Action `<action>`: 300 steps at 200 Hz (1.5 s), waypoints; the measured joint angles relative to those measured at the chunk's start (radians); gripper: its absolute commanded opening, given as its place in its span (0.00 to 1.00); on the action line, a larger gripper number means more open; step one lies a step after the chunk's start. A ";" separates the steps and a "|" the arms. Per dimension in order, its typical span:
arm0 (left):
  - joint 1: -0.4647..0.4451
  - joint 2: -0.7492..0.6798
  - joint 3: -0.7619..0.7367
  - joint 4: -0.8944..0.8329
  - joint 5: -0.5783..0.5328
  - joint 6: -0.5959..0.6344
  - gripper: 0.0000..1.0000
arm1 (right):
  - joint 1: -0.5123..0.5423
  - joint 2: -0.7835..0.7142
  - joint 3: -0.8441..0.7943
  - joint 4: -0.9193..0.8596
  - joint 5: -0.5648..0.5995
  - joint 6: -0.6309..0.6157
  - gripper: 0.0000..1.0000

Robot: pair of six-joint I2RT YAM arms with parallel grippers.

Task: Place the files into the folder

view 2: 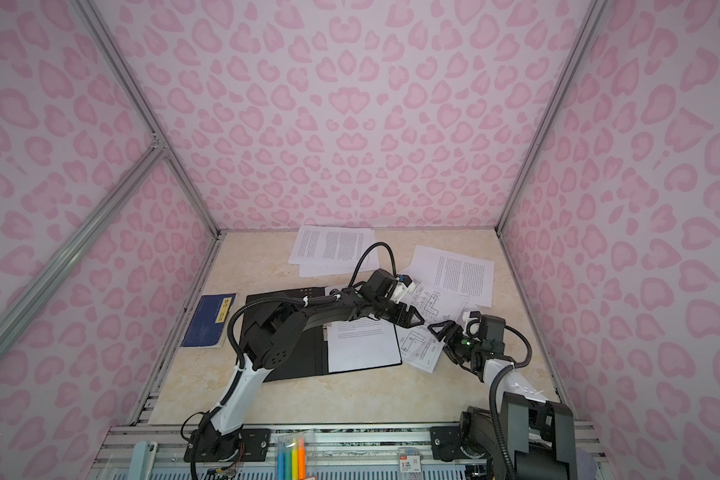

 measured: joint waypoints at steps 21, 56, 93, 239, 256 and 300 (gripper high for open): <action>0.000 0.000 0.000 0.000 0.000 0.000 0.87 | 0.000 -0.056 -0.006 -0.011 -0.001 0.002 0.72; 0.000 -0.002 -0.005 0.006 0.000 0.000 0.87 | -0.001 -0.106 0.034 -0.067 0.078 -0.030 0.68; 0.000 -0.005 -0.013 0.016 0.000 0.000 0.87 | -0.006 0.009 0.115 -0.085 0.122 -0.084 0.57; -0.005 -0.005 0.031 -0.048 0.008 -0.012 0.87 | -0.013 0.171 0.105 -0.019 0.116 -0.098 0.00; -0.008 -0.005 0.055 -0.089 0.005 -0.019 0.89 | -0.013 0.161 0.104 -0.025 0.122 -0.104 0.00; -0.010 -0.027 0.059 -0.014 -0.043 0.042 0.98 | -0.013 0.154 0.105 -0.026 0.122 -0.105 0.00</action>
